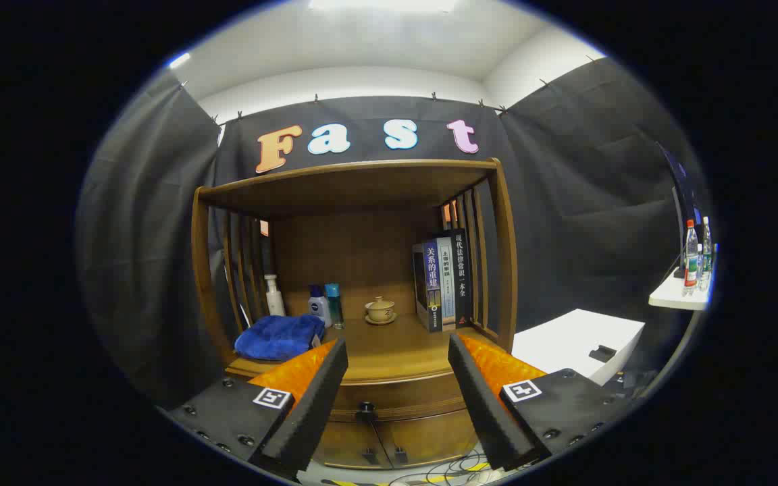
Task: Pull open the drawer, take out the items inside it, and place them on the countertop above the cabinet.
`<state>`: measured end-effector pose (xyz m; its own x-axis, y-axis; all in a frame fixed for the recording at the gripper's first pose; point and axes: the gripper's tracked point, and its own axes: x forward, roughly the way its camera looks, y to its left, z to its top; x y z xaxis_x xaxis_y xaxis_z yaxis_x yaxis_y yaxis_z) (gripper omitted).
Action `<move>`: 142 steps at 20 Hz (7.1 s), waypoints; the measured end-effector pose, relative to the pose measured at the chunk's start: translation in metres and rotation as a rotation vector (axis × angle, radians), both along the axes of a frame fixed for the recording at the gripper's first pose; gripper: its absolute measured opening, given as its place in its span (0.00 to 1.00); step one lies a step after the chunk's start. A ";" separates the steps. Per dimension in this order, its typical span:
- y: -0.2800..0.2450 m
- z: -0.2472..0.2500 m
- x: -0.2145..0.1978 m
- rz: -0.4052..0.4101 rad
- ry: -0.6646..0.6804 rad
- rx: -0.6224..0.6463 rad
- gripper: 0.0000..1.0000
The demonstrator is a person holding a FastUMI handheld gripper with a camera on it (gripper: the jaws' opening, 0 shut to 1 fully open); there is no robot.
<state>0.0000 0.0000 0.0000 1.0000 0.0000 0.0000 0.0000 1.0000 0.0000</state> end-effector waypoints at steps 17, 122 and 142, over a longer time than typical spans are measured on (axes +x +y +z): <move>0.021 0.007 -0.008 0.023 -0.014 -0.031 0.98; 0.029 -0.275 -0.037 0.041 0.411 0.019 0.43; 0.044 -0.125 0.000 0.037 0.267 0.052 0.99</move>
